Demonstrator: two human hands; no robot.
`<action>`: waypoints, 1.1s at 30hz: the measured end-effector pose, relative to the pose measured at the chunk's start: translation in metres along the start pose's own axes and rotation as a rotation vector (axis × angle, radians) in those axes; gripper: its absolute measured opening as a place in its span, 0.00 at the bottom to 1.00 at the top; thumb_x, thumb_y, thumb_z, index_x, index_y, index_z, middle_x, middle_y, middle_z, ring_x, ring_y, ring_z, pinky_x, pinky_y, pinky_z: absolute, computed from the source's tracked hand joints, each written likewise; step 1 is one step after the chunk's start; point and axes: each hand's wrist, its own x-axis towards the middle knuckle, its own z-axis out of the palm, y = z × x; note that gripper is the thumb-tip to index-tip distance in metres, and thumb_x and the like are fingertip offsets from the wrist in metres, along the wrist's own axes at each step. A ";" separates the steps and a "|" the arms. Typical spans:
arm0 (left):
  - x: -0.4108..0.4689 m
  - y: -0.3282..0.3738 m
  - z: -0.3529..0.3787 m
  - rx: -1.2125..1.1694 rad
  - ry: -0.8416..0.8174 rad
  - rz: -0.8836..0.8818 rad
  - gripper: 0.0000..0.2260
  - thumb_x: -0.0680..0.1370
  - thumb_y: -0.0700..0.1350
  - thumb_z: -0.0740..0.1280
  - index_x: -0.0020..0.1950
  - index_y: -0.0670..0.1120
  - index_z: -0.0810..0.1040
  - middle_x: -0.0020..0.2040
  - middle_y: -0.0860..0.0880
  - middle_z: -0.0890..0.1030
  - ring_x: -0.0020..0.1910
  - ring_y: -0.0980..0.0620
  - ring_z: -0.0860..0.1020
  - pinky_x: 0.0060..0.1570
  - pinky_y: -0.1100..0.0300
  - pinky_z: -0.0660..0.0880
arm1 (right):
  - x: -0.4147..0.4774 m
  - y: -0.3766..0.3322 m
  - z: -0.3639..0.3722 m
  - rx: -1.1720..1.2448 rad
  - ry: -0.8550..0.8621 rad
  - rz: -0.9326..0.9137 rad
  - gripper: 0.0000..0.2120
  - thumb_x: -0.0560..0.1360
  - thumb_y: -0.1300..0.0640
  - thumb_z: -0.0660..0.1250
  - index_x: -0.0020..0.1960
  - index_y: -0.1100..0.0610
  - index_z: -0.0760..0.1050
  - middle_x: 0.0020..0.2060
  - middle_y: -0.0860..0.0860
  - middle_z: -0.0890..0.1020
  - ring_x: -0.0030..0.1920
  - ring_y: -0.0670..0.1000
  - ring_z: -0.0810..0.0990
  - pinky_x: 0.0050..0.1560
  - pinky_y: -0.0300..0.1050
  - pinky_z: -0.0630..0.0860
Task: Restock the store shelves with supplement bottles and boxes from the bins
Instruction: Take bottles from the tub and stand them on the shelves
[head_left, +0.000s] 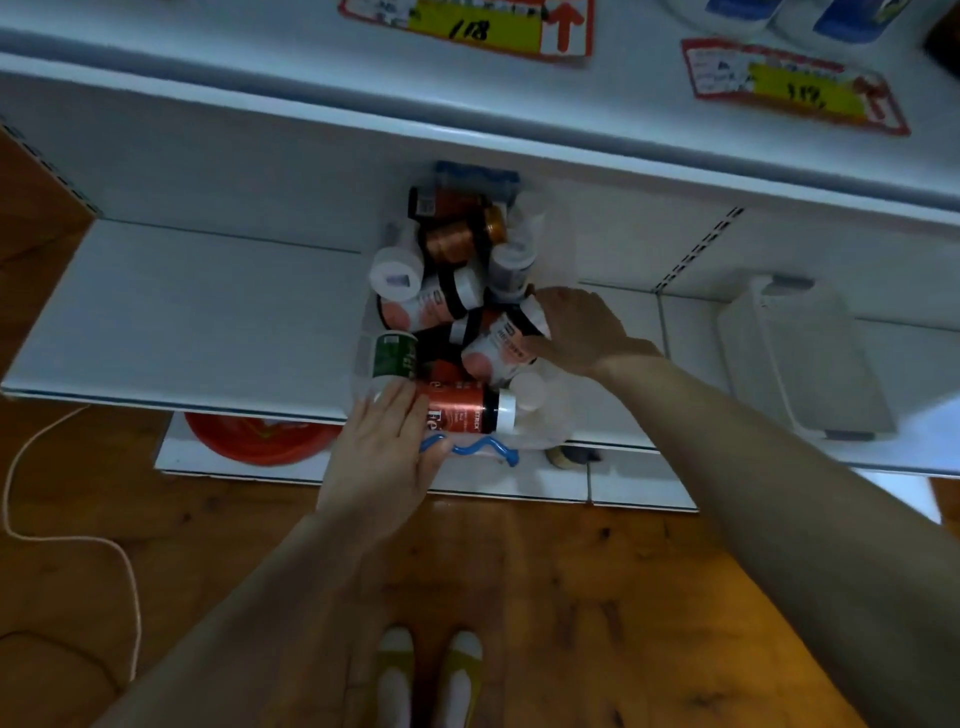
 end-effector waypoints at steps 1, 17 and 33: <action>-0.001 0.001 0.000 -0.003 -0.009 -0.009 0.33 0.80 0.57 0.39 0.62 0.40 0.77 0.62 0.43 0.78 0.63 0.45 0.75 0.63 0.49 0.59 | 0.005 0.002 0.002 -0.035 -0.011 0.002 0.30 0.76 0.46 0.61 0.72 0.60 0.58 0.69 0.58 0.67 0.68 0.58 0.66 0.69 0.52 0.59; -0.001 -0.001 -0.006 -0.048 -0.047 -0.013 0.27 0.78 0.57 0.50 0.64 0.40 0.74 0.62 0.44 0.77 0.63 0.45 0.74 0.64 0.49 0.56 | -0.009 -0.018 0.008 0.257 0.128 0.067 0.34 0.65 0.41 0.72 0.62 0.60 0.67 0.56 0.56 0.70 0.53 0.52 0.70 0.48 0.42 0.65; 0.098 -0.001 -0.019 -0.303 -0.473 0.216 0.24 0.69 0.54 0.73 0.59 0.43 0.74 0.54 0.44 0.77 0.51 0.47 0.74 0.50 0.56 0.71 | -0.134 0.007 0.004 0.880 0.465 0.381 0.30 0.63 0.52 0.76 0.62 0.55 0.69 0.49 0.47 0.74 0.49 0.48 0.76 0.49 0.41 0.77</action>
